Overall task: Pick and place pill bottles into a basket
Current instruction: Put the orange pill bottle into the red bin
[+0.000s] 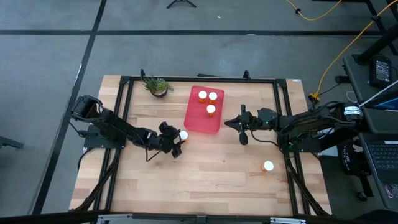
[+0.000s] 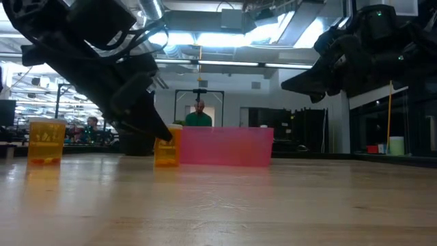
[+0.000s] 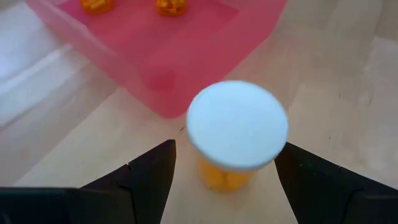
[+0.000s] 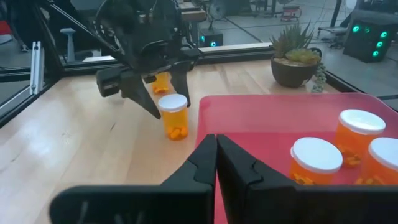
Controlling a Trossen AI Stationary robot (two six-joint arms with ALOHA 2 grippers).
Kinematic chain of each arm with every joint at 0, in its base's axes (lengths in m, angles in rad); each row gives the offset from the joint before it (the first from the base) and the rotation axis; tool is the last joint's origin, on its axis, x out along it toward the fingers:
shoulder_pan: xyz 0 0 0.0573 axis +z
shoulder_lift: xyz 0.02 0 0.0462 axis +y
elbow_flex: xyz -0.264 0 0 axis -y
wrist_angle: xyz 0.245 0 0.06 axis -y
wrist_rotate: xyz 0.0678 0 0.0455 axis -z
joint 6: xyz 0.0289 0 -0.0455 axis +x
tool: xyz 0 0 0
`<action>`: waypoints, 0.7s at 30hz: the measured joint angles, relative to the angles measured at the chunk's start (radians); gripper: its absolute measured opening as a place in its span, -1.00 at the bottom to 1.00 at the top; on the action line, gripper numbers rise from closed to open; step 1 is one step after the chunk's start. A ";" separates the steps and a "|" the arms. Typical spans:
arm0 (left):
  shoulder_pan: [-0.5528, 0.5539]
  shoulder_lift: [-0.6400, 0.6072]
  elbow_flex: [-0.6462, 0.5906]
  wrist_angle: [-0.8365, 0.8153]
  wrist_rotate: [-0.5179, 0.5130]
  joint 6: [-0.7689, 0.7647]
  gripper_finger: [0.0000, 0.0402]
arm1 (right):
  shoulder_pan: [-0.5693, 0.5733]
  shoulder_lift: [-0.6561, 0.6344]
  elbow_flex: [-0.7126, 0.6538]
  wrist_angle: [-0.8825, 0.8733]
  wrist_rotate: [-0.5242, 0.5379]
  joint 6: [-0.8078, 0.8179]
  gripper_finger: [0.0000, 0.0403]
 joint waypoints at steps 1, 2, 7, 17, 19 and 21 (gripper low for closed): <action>0.006 0.000 0.000 0.006 0.012 0.004 0.32 | 0.000 0.000 0.000 0.000 0.000 0.000 -0.92; 0.012 0.000 0.000 0.011 0.018 0.009 0.32 | 0.000 0.000 0.000 0.000 0.000 0.000 -0.92; 0.054 0.000 0.000 0.051 0.068 0.058 0.32 | 0.000 0.000 0.000 0.000 -0.001 -0.001 -0.92; 0.088 0.000 0.000 0.059 0.120 0.092 0.32 | 0.000 0.000 0.000 0.000 -0.002 -0.004 -0.92; 0.085 0.000 0.000 0.059 0.120 0.092 0.30 | 0.000 0.000 0.000 0.000 -0.002 -0.004 -0.92; 0.081 0.000 0.000 0.059 0.120 0.092 0.27 | 0.000 0.000 0.000 -0.001 -0.002 -0.004 -0.92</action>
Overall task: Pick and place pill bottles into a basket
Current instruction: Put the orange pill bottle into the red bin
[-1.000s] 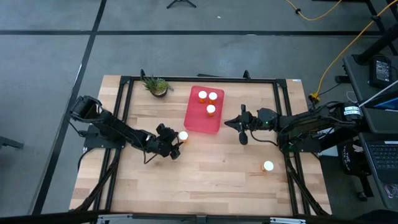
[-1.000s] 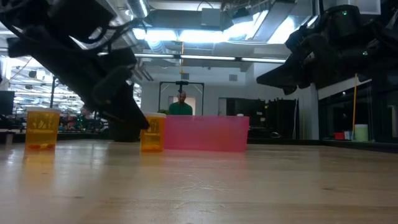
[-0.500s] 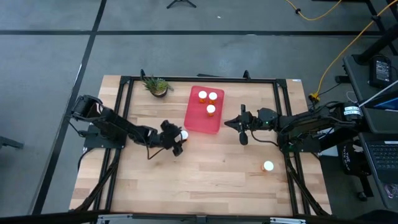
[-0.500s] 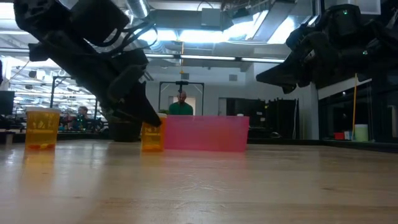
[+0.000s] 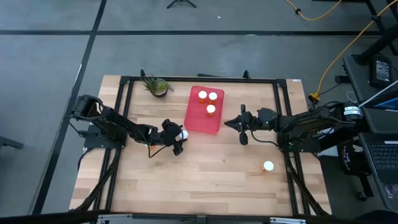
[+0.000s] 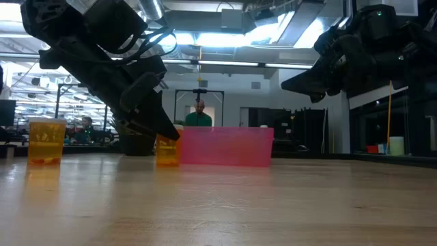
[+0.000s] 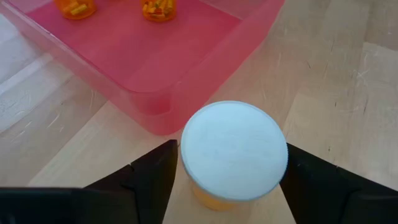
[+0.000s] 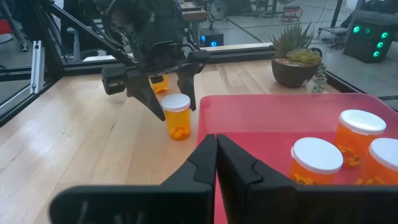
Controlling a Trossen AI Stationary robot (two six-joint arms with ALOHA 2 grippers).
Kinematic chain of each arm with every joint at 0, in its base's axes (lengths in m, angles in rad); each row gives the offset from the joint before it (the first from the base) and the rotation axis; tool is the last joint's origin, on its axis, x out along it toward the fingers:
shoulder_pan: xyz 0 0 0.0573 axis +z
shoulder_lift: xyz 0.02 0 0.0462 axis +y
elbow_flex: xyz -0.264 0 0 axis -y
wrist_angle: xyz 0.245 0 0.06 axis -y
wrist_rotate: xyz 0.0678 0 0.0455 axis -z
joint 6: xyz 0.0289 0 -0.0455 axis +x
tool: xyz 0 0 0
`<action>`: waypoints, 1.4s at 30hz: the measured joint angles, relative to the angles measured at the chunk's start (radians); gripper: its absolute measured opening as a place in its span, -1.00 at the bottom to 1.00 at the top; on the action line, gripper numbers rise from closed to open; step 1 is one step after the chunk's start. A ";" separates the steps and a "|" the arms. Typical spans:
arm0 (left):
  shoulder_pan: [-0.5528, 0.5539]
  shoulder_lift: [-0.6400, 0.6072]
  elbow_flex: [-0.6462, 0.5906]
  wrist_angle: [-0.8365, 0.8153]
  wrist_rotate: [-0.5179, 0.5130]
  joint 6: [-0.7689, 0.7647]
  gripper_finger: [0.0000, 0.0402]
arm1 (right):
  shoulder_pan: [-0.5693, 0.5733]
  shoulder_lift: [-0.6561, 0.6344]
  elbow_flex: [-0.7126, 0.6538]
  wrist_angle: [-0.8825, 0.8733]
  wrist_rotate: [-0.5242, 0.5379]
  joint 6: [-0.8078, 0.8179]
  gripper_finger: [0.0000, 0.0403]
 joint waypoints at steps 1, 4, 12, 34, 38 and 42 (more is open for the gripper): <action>-0.002 0.000 0.000 0.000 0.000 0.000 0.24 | 0.000 0.000 0.000 0.000 0.000 0.000 -0.92; -0.008 0.000 0.000 0.000 0.002 0.000 0.16 | 0.000 0.000 0.000 0.000 0.000 0.000 -0.92; -0.010 0.000 0.000 0.019 0.030 0.033 0.01 | 0.000 0.000 0.000 0.000 0.000 0.000 -0.92; 0.000 -0.201 0.000 0.025 0.222 0.237 0.01 | 0.000 0.000 0.000 -0.001 0.000 0.003 -0.92; 0.029 -0.285 0.000 0.011 0.230 0.270 0.01 | 0.000 0.000 0.000 -0.001 0.000 0.002 -0.92; 0.062 -0.341 0.000 -0.011 0.236 0.296 0.01 | 0.000 0.000 0.000 -0.001 0.000 0.003 -0.92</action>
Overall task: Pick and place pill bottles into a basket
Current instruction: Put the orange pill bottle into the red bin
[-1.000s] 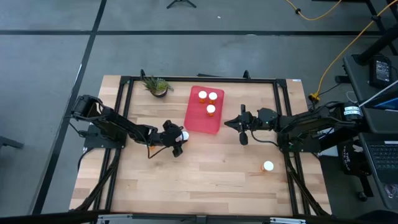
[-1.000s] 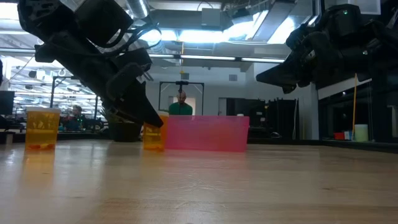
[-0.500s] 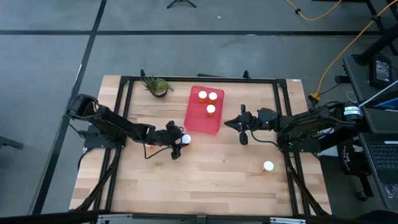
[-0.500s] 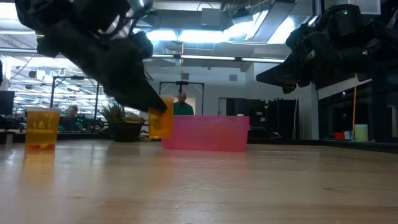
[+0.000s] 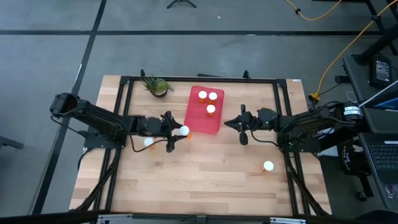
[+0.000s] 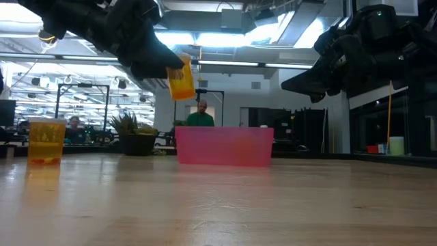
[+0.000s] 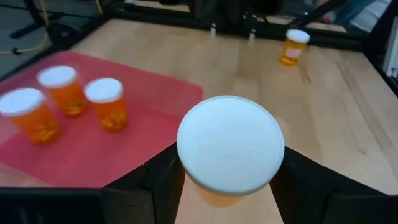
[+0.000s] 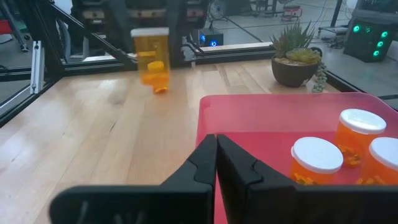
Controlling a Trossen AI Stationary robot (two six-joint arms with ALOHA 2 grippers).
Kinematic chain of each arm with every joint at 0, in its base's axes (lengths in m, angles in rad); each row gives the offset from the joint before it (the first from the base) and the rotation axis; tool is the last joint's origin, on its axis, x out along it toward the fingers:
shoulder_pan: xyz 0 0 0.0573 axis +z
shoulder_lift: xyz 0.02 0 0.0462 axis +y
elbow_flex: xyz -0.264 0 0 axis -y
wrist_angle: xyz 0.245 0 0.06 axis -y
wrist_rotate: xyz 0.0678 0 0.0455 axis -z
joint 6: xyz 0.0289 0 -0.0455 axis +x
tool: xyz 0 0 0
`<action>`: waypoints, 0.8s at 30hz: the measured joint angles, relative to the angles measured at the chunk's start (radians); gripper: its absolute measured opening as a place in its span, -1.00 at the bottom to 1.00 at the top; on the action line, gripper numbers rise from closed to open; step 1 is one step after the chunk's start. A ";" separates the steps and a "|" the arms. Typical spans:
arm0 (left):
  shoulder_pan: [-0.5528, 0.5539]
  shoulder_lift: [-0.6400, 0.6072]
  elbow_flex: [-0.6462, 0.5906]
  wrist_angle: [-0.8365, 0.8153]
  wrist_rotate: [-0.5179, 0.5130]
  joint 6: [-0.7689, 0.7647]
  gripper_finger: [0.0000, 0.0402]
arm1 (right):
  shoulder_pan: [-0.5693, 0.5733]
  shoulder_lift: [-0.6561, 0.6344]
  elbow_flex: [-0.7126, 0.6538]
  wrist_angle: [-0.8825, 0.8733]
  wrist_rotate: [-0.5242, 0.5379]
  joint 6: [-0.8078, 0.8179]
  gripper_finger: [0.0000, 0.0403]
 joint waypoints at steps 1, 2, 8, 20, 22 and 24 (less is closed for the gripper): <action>0.009 -0.008 0.000 -0.008 0.000 0.007 0.01 | 0.000 0.000 0.000 0.000 0.000 0.000 -0.92; 0.017 -0.016 0.000 -0.019 0.001 0.012 0.01 | 0.000 0.000 0.000 0.000 0.000 0.000 -0.92; 0.088 -0.028 0.000 -0.023 0.096 0.040 0.01 | 0.000 0.000 0.000 0.000 0.000 -0.001 -0.92; 0.243 0.047 0.104 -0.062 0.155 0.222 0.01 | 0.000 0.000 0.000 0.002 0.001 -0.038 -0.92; 0.271 0.089 0.111 -0.058 0.161 0.246 0.01 | 0.000 0.000 0.000 0.007 0.001 -0.055 -0.92; 0.300 0.133 0.114 -0.018 0.195 0.284 0.01 | 0.000 0.000 0.000 0.011 0.001 -0.059 -0.92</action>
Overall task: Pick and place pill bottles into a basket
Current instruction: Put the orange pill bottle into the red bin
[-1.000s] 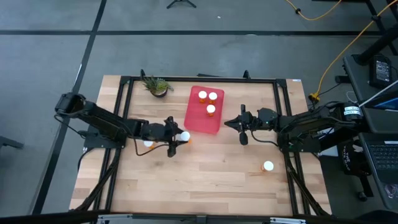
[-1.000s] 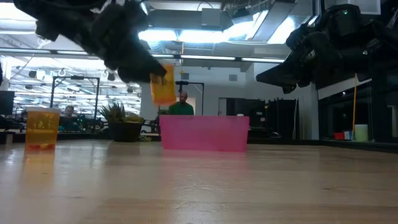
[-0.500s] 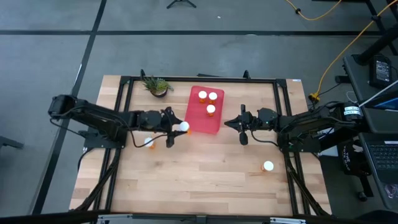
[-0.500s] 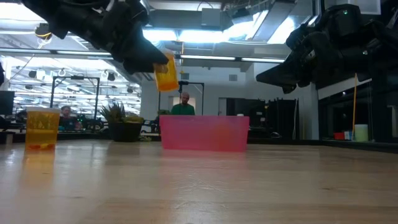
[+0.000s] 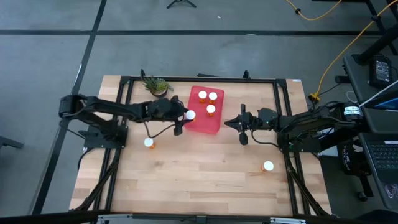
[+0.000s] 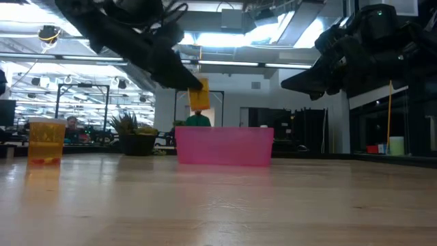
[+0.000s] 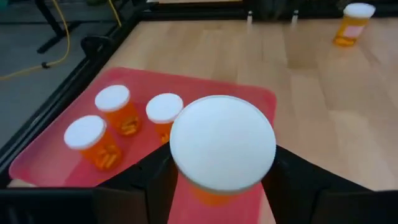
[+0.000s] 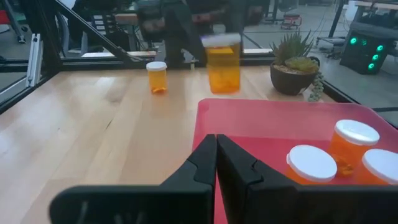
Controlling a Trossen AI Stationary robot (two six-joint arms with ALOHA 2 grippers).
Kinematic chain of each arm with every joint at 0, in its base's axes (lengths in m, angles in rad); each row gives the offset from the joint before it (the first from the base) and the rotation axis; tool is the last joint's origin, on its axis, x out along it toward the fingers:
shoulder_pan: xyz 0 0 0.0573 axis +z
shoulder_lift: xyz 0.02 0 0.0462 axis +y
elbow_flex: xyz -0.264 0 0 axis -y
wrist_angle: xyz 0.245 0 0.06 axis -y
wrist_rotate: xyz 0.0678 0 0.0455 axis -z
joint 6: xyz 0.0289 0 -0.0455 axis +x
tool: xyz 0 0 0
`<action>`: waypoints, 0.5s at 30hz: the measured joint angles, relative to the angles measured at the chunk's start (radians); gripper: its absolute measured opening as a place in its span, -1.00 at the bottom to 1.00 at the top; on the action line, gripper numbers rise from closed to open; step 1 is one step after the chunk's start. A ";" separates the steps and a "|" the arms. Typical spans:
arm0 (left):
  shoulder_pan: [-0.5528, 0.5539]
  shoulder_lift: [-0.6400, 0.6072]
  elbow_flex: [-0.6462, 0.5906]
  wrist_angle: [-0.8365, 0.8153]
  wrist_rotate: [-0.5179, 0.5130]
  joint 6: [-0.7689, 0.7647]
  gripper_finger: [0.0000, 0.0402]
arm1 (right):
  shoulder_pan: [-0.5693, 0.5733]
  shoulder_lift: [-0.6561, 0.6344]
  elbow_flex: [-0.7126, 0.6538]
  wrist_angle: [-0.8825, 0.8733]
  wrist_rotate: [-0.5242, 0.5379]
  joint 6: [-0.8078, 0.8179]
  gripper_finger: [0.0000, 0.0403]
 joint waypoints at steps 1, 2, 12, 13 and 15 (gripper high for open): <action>0.017 0.019 0.000 0.034 0.022 0.015 0.01 | 0.000 0.000 0.000 0.004 0.002 0.000 -0.92; 0.034 0.039 0.002 0.075 0.042 0.027 0.01 | 0.000 0.000 0.000 0.010 0.009 0.000 -0.92; 0.163 0.100 0.063 0.074 0.121 0.040 0.01 | -0.001 0.000 0.000 0.021 0.054 -0.024 -0.92; 0.169 0.105 0.072 0.071 0.121 0.045 0.01 | -0.001 0.000 0.000 0.021 0.054 -0.024 -0.92; 0.179 0.119 0.093 0.071 0.122 0.057 0.01 | -0.001 0.000 0.000 0.021 0.054 -0.024 -0.92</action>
